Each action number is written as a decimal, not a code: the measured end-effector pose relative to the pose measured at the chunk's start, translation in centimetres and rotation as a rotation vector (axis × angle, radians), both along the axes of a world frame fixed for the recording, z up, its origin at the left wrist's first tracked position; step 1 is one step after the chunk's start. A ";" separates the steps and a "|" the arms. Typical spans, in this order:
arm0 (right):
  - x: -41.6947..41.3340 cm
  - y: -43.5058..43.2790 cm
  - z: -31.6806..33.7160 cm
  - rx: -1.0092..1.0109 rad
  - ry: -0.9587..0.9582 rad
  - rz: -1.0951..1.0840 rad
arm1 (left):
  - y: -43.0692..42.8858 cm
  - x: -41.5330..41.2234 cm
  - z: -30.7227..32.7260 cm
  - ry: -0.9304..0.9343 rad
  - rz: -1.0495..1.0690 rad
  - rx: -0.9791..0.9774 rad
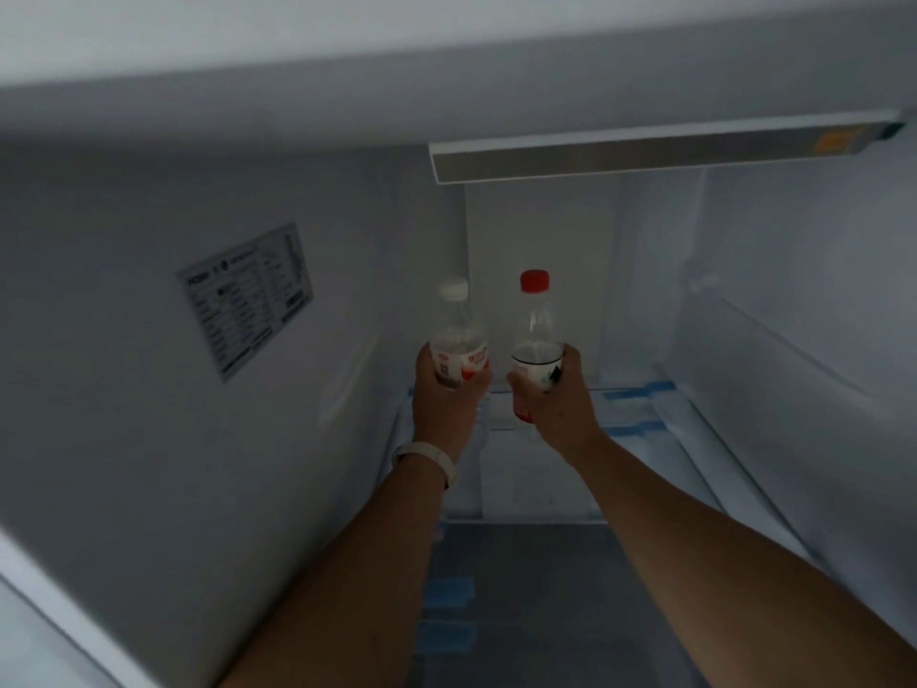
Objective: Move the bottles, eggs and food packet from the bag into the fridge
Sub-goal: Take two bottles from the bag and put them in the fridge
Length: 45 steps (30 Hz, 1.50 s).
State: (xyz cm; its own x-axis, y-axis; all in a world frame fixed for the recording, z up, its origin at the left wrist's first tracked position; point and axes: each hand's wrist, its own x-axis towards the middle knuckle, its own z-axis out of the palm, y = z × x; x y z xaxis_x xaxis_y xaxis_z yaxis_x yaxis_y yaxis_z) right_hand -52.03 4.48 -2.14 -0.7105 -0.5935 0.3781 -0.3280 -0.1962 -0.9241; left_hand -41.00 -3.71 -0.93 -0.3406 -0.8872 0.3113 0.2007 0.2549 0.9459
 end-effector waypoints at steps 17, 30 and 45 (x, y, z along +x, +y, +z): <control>1.9 6.4 -0.7 0.300 0.465 -0.088 | 4.7 2.8 0.3 -0.166 0.153 0.072; 6.6 13.3 0.3 0.760 0.978 -0.076 | 10.6 10.7 -2.3 -1.002 -0.042 -0.534; 12.6 21.4 0.7 0.831 1.088 0.050 | 15.2 18.5 -4.4 -0.963 -0.116 -0.869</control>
